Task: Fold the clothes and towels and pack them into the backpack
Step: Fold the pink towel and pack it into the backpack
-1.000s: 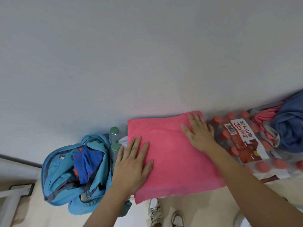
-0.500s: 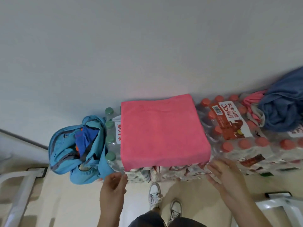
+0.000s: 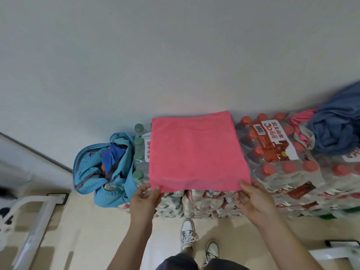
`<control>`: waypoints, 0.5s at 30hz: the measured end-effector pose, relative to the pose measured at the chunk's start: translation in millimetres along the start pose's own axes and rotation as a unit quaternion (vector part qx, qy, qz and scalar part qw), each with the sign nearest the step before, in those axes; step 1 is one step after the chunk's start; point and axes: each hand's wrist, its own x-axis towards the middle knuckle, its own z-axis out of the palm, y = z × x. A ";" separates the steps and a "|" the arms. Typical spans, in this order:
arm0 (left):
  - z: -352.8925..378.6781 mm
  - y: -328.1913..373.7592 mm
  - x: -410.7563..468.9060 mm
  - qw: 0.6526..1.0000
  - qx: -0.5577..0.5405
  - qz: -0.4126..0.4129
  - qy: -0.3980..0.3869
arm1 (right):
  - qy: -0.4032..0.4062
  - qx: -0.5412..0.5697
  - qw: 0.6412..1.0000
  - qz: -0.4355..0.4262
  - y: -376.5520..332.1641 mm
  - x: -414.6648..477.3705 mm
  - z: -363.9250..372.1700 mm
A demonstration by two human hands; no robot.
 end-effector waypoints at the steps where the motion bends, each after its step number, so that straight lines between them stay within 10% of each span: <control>1: -2.1 2.0 -1.4 1.000 -0.018 0.008 -0.006 | 0.004 -0.006 1.000 -0.025 0.1 -0.6 -1.8; 9: -30.3 28.0 -6.5 0.983 -0.030 0.023 -0.178 | -0.019 -0.147 0.975 -0.168 -19.7 -17.9 -13.2; 15: -27.7 39.1 -6.5 0.973 0.146 0.135 -0.120 | -0.118 -0.238 0.955 -0.136 -38.0 -20.0 -21.9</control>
